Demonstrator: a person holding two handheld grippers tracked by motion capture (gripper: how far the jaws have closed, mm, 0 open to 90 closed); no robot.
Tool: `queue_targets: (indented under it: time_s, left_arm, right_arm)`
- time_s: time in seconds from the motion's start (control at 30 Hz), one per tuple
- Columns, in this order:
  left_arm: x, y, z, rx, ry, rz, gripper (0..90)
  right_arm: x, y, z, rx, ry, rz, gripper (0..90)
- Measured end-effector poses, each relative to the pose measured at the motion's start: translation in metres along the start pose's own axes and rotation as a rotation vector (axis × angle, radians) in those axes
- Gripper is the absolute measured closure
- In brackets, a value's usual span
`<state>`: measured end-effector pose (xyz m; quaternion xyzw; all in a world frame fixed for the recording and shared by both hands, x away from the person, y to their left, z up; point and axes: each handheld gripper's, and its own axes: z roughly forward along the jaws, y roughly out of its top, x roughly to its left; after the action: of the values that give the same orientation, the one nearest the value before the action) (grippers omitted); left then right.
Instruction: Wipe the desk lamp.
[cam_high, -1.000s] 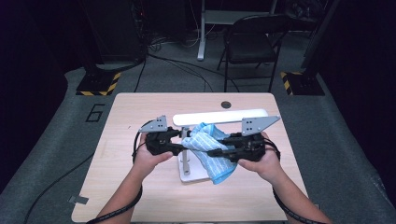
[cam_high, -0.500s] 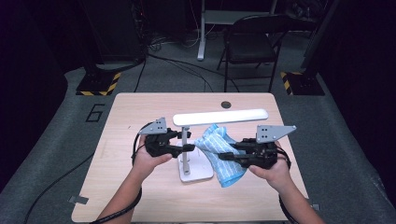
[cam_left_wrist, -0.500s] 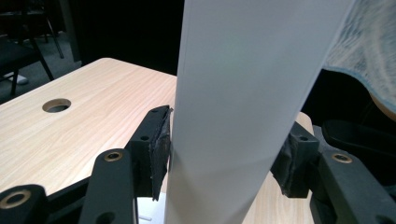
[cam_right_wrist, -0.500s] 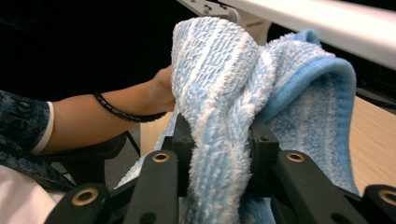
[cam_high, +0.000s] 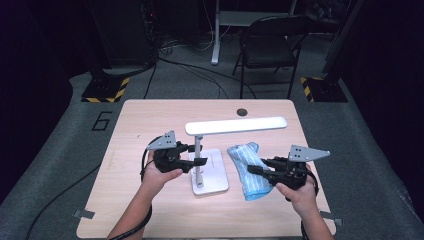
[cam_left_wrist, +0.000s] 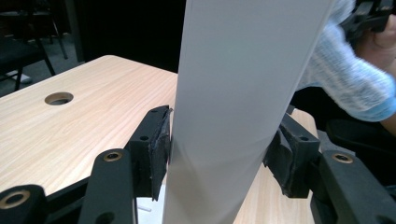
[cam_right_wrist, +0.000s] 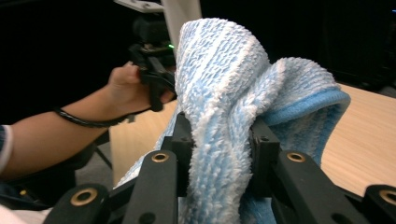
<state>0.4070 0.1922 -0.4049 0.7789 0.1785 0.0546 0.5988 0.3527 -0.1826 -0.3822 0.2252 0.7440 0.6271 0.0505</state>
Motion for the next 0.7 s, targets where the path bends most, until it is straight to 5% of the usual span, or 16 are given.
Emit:
queue_targets:
  time_s: [0.33,0.53,0.7]
  left_arm:
    - [-0.001,-0.005,-0.004,0.000,-0.010,-0.019,43.7]
    - [0.000,-0.009,-0.004,0.000,0.000,-0.015,43.6]
    - [0.000,-0.013,-0.005,0.005,0.004,-0.022,43.4]
  right_arm:
    - [-0.024,-0.040,0.001,0.043,-0.156,0.035,68.1]
    - [-0.041,-0.068,-0.006,0.036,-0.222,0.134,67.9]
    - [-0.042,-0.077,-0.004,0.086,-0.323,0.098,67.9]
